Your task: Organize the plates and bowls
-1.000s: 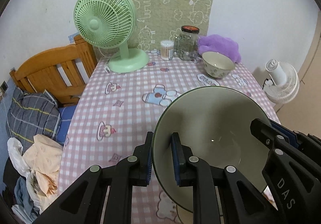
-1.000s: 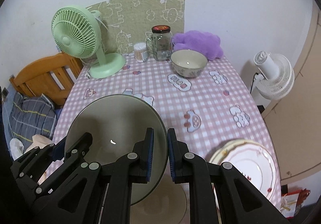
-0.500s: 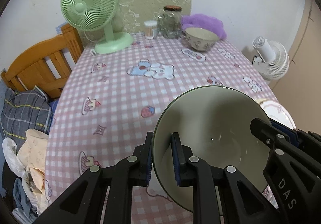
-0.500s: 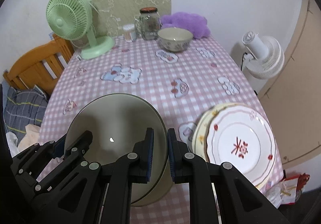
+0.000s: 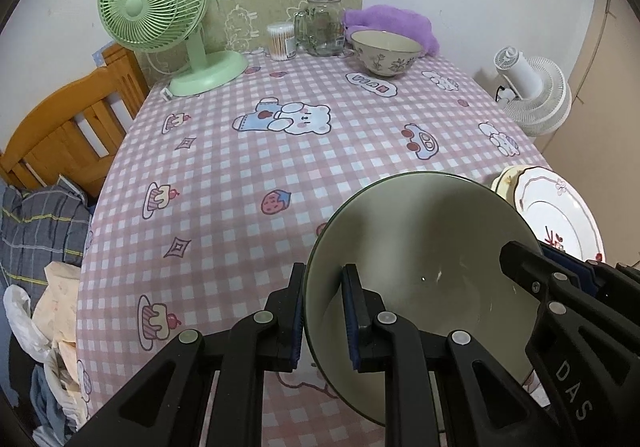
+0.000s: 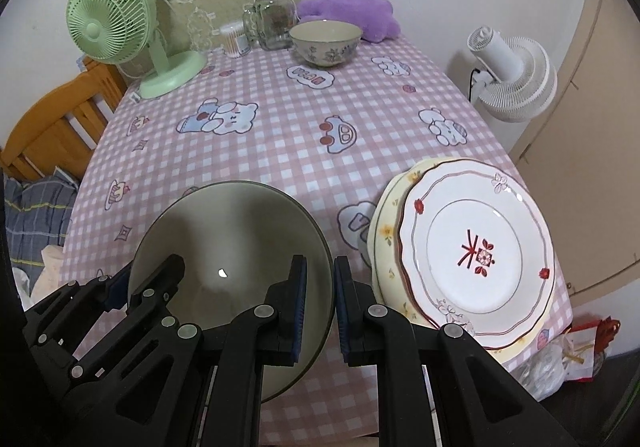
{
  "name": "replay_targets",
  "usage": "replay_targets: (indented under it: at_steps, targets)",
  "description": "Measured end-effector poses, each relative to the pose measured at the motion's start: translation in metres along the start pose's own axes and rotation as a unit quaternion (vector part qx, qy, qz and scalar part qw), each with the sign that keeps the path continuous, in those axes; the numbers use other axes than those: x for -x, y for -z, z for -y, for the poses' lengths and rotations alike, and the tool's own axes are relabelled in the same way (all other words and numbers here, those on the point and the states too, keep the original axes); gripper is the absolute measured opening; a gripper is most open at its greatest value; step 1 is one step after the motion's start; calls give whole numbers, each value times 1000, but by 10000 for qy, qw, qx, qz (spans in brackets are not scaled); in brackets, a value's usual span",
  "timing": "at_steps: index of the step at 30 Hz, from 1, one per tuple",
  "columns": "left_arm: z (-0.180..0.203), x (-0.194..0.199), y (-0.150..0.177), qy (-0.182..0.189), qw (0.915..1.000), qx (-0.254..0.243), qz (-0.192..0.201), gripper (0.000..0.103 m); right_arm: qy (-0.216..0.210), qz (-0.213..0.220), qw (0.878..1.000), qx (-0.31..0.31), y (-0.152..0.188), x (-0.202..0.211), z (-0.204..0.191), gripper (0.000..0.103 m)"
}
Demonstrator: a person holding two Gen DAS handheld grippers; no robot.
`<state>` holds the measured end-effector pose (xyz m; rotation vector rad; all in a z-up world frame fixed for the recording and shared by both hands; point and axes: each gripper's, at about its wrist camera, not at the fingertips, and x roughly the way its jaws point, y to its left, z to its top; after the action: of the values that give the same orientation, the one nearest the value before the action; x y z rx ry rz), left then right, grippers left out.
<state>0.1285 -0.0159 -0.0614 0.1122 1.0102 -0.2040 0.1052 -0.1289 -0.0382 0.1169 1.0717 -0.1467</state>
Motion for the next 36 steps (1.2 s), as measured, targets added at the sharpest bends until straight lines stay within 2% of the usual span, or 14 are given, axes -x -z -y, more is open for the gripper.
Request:
replay_targets:
  at_steps: [12,21,23,27,32,33,35,36]
  targets:
    - [-4,-18,2,-10,9992,193,-362,15,37,-234,9995,192,-3,-19,-7,17]
    - [6,-15,5,-212,9995,-17,-222,15,120,-225,9995,176,1,-22,-3,17]
    - [5,-16,7,-184,9995,18,-253,19,121,-198,9995,195,2,-21,-4,17]
    - [0,-13,9,97,9992,158,-364,35,88,-183,9995,227,3,-18,-6,17]
    - [-1,-4,9,193,9991,147,-346,46,107,-225,9994,228,2,-9,-5,17]
    - [-1,-1,7,207,9991,165,-330,52,140,-199,9994,265,2,-6,-6,17]
    - [-3,5,3,245,9992,191,-256,56,122,-142,9994,289,-1,2,-8,23]
    - [-3,9,1,267,9993,199,-194,60,122,-142,9994,289,-1,2,-8,37]
